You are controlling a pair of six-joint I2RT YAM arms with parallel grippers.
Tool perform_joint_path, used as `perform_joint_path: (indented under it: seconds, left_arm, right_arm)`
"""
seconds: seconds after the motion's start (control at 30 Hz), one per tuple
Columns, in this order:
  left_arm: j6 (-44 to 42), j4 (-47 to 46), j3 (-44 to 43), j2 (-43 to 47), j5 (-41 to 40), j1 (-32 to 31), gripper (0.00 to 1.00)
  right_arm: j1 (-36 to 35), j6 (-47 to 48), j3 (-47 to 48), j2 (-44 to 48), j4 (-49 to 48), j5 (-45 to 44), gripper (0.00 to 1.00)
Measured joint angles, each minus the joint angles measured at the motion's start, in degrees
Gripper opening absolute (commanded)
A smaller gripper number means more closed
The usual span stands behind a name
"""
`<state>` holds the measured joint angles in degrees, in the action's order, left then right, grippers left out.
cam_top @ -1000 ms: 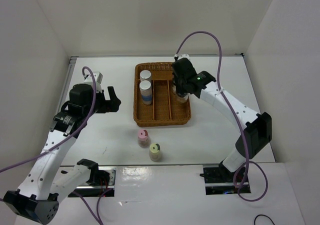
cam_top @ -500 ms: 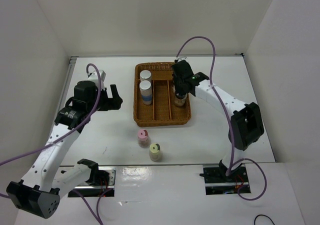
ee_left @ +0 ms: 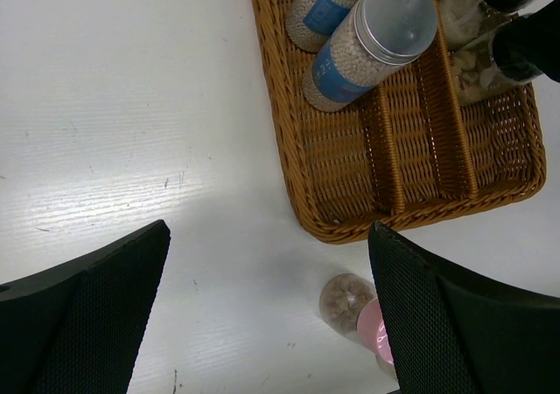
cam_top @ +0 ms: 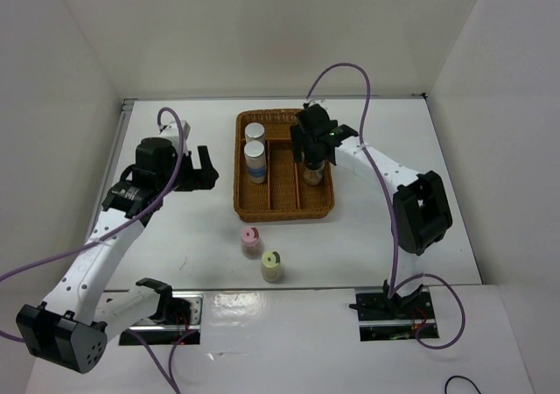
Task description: Organize the condiment bottles
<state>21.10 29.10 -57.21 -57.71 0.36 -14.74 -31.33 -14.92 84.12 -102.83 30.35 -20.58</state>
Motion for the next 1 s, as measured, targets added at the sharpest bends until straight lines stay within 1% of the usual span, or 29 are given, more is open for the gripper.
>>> perform_joint_path:
  seconds: [0.03,0.07,0.13,0.23,0.33,0.43,0.5,0.6,0.7,0.83,0.93,1.0]
  left_arm:
    - [0.0,0.0,0.0,0.0,0.0,0.2,1.0]
    - [0.0,0.0,0.0,0.0,0.2,0.3,1.0]
    - [0.0,0.0,0.0,0.0,0.4,0.5,1.0]
    - [0.0,0.0,0.0,0.0,1.0,0.6,1.0]
    - [0.0,-0.1,0.0,0.0,1.3,0.8,1.0]
    - [0.0,0.0,0.0,0.0,1.4,1.0,1.0]
    - [0.2,0.2,0.0,-0.1,0.9,1.1,1.0]
    - [1.6,1.8,-0.8,-1.1,-1.2,1.6,1.0]
    - [3.1,3.9,-3.1,-4.2,-3.7,3.0,1.0]
    - [4.8,4.8,-5.4,-9.8,-5.0,5.4,1.0]
    - [5.1,5.6,-5.4,-12.0,-4.8,6.6,1.0]
    - [5.3,5.7,-5.4,-12.1,-4.5,7.0,1.0]
  right_arm:
    - [0.0,-0.1,0.5,0.0,0.9,-0.3,0.97]
    - [0.0,-0.5,0.9,0.1,1.5,-0.5,0.99]
    - [-0.3,-0.6,1.6,1.1,3.0,-1.4,0.99]
    - [-2.3,-0.2,2.4,5.2,6.1,-4.0,0.99]
    - [-7.7,1.1,5.3,10.3,8.0,-5.4,0.99]
    - [-15.5,2.2,6.8,16.0,7.7,-3.4,0.99]
    - [-20.4,2.2,5.7,19.3,6.8,-0.5,0.99]
    - [-25.6,0.7,1.0,22.4,5.7,3.5,0.99]
    - [-29.6,-1.7,-3.7,21.9,5.5,6.0,0.99]
    - [-34.8,-4.0,-7.1,17.2,5.3,7.8,0.99]
    - [-36.9,-4.8,-8.0,13.6,5.0,8.9,0.99]
    - [-37.0,-5.2,-8.0,12.2,4.8,9.0,0.99]
